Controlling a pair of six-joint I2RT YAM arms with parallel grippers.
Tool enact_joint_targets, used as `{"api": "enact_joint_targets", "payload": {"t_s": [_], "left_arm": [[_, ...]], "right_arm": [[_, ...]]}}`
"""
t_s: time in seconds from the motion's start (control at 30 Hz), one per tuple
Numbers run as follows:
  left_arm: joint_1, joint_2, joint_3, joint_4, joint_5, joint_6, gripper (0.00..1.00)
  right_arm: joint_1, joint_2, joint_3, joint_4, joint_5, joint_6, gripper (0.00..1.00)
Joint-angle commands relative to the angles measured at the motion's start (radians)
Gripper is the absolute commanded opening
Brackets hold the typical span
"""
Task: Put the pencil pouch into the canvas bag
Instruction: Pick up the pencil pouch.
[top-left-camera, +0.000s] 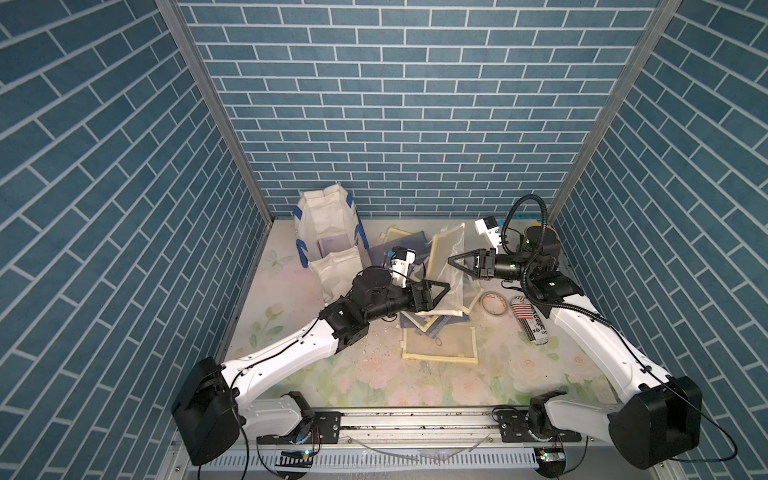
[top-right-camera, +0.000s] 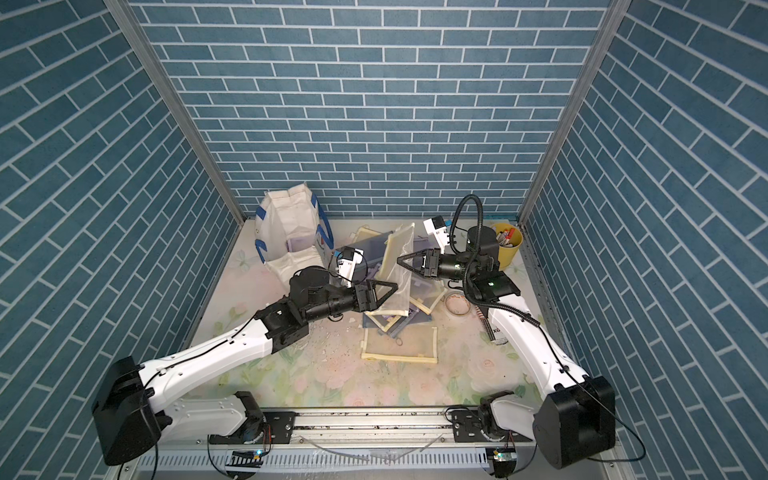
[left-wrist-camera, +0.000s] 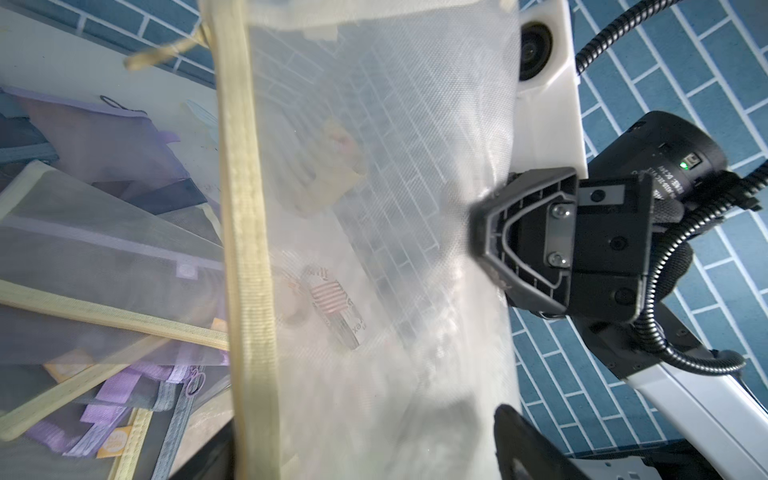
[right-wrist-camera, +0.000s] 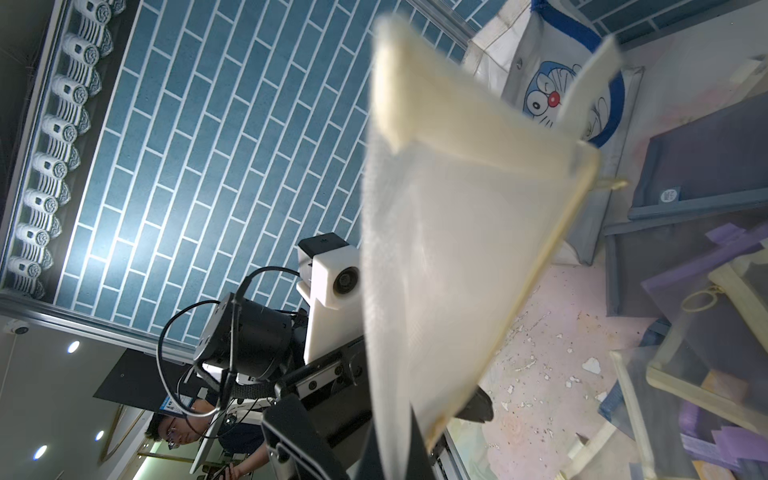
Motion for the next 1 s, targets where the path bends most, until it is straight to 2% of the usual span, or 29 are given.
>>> {"api": "enact_joint_targets", "payload": {"t_s": [0.0, 0.1, 0.27, 0.47, 0.57, 0.7, 0.83, 0.93, 0.97], "left_arm": [[0.028, -0.053, -0.06, 0.035, -0.005, -0.03, 0.93], [0.085, -0.082, -0.106, 0.072, 0.061, -0.073, 0.96], [0.104, -0.066, -0.034, 0.047, 0.177, -0.037, 0.98], [0.114, -0.007, -0.061, 0.226, 0.246, -0.102, 0.9], [0.139, -0.002, -0.083, 0.318, 0.27, -0.139, 0.79], [0.175, -0.024, -0.09, 0.323, 0.297, -0.143, 0.53], [0.189, -0.097, -0.097, 0.235, 0.293, -0.118, 0.25], [0.205, -0.142, -0.082, 0.114, 0.286, -0.06, 0.08], [0.218, -0.15, -0.074, 0.077, 0.28, -0.047, 0.03]], "right_arm": [[0.006, -0.025, -0.023, 0.051, -0.041, 0.042, 0.0], [0.006, -0.015, -0.01, 0.038, -0.06, 0.031, 0.0], [0.033, 0.022, 0.029, 0.024, -0.074, 0.026, 0.0], [0.066, 0.057, 0.063, 0.027, -0.049, 0.025, 0.0], [0.079, 0.067, 0.07, 0.031, -0.031, 0.013, 0.0], [0.083, 0.06, 0.067, 0.003, 0.003, -0.017, 0.0], [0.084, 0.047, 0.09, -0.109, 0.055, -0.085, 0.0], [0.084, 0.073, 0.137, -0.217, 0.07, -0.149, 0.0], [0.084, 0.085, 0.158, -0.262, 0.089, -0.172, 0.05]]}}
